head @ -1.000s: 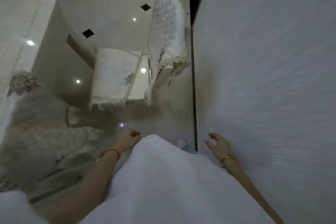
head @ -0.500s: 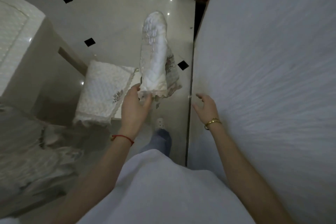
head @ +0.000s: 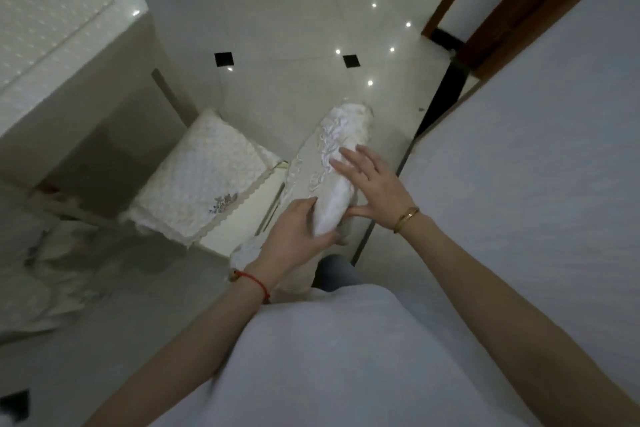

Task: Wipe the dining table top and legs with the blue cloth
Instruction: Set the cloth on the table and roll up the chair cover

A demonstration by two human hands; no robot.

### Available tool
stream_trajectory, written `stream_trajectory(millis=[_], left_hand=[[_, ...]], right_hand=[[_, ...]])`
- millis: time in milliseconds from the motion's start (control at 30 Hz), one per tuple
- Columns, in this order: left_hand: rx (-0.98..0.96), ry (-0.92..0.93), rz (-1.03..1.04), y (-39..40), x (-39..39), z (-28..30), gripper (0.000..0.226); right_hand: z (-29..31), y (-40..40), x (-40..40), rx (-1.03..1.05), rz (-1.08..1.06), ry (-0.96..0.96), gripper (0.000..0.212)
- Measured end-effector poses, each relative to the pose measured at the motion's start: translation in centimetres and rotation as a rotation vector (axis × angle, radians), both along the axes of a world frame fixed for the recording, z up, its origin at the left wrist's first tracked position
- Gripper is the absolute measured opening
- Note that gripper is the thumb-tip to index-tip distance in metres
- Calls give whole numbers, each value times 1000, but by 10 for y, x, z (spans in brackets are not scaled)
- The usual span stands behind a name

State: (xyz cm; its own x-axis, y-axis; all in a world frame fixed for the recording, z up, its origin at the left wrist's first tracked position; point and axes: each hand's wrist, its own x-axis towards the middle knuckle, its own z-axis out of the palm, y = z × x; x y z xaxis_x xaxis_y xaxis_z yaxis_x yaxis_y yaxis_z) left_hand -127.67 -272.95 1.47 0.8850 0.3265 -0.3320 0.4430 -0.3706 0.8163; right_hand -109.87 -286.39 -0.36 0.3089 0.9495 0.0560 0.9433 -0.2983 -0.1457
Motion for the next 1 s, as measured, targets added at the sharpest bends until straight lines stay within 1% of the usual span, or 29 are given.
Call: stream_trajectory(millis=[67,100,200,300,367,433,500,600,833,933,1000], left_hand=[[32,39,17,-2,7,-9,65],[36,59,27,-2,11,-14,66],[-17,91,67,-3,23,-9,59],[-50,103,129,-4,25,-4,52],[-46,109,194,-9,26,-2,55],[-10,115,281,-19,31,0,57],[43,122,369,-30,38,0,55],[124,153,479,-41,44,-2,61],[190,217,512,-32,46,-8,66],[204,195,570,-18,44,-2,62],[236,192,603,-5,39,-3,59]], right_hand=[[-5,12,22,-18,203,-76,88],[-8,19,31,-2,309,-92,83],[-14,40,58,45,594,-49,70],[-14,60,89,12,763,55,63],[-16,75,106,-35,837,94,59],[-19,86,116,-43,908,90,57],[-25,90,119,14,939,100,56],[-31,90,119,122,926,153,55],[-38,106,118,252,941,183,62],[-45,124,117,281,945,173,43],[-49,141,113,287,960,171,39]])
